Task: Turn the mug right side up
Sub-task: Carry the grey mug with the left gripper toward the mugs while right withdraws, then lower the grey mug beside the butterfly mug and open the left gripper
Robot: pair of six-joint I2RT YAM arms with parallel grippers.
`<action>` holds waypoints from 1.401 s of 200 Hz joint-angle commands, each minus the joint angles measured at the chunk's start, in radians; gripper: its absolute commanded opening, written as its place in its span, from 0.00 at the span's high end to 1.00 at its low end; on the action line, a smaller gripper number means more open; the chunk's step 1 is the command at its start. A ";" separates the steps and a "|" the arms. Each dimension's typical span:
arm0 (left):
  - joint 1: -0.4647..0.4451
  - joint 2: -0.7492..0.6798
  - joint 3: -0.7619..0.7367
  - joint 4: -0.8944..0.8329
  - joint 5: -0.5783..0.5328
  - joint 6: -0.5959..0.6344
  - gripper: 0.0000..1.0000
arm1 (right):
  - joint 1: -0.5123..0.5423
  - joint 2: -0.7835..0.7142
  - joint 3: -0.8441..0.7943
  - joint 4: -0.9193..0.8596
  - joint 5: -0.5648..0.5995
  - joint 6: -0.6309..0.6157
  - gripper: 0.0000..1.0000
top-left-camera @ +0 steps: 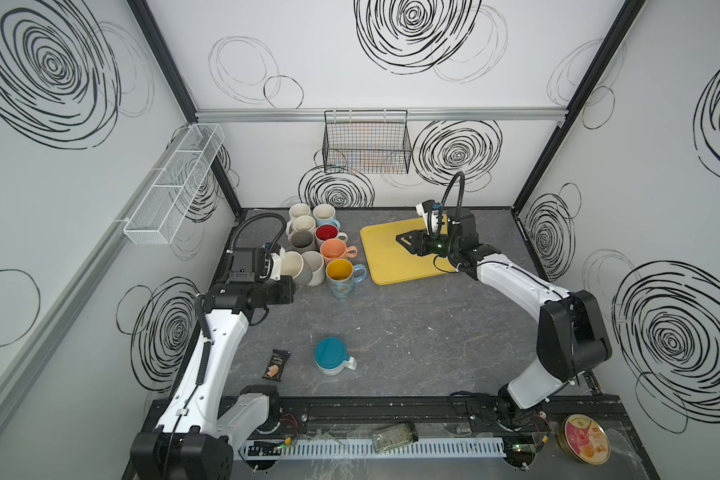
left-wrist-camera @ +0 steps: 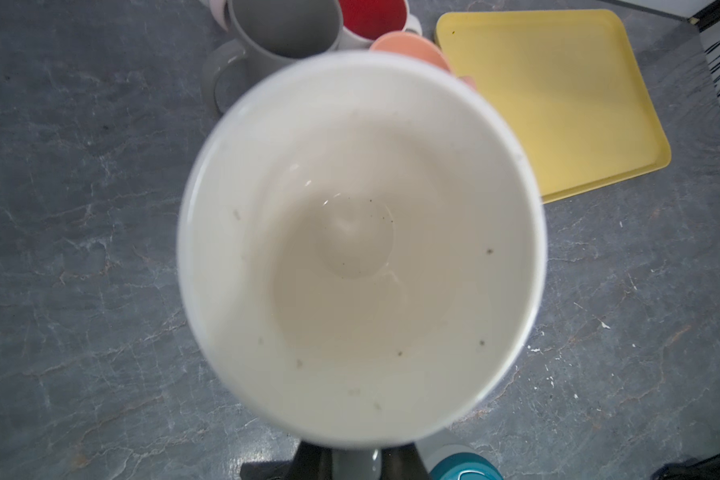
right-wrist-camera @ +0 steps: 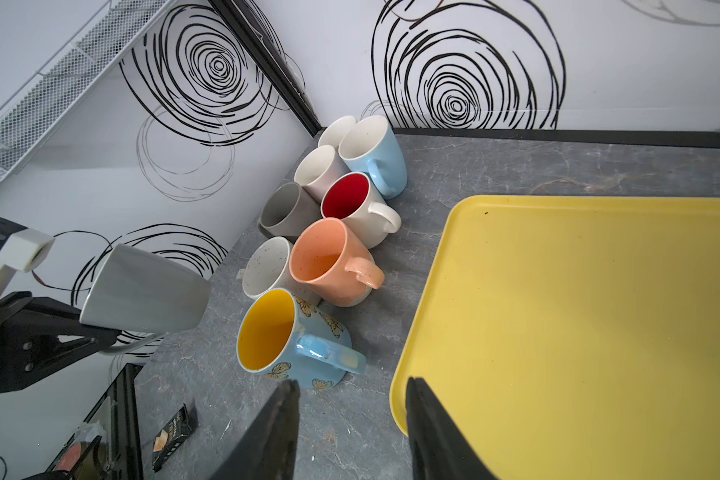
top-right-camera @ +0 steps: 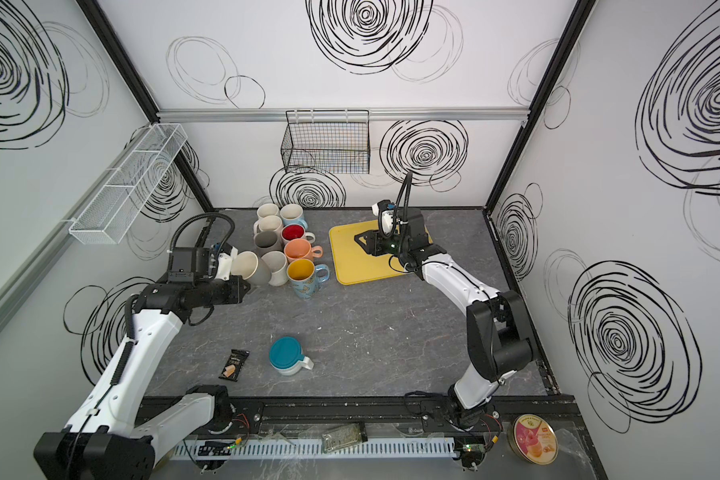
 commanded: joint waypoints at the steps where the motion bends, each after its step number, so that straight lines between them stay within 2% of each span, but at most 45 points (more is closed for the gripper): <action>1: -0.036 -0.006 -0.024 0.077 -0.053 -0.051 1.00 | 0.005 0.012 0.034 -0.028 0.018 -0.028 0.55; 99: -0.198 0.138 -0.107 0.240 -0.156 -0.129 1.00 | -0.008 -0.019 0.016 -0.078 0.049 -0.078 0.54; 182: -0.210 0.231 -0.150 0.339 -0.208 -0.141 1.00 | -0.034 -0.050 -0.015 -0.084 0.069 -0.090 0.54; 229: -0.209 0.266 -0.144 0.359 -0.203 -0.130 1.00 | -0.053 -0.099 -0.036 -0.112 0.201 -0.122 0.52; 250: -0.211 0.265 -0.145 0.360 -0.210 -0.127 0.84 | -0.080 -0.129 -0.050 -0.106 0.216 -0.126 0.51; 280: -0.211 0.258 -0.142 0.350 -0.210 -0.116 0.67 | -0.106 -0.159 -0.052 -0.125 0.271 -0.139 0.50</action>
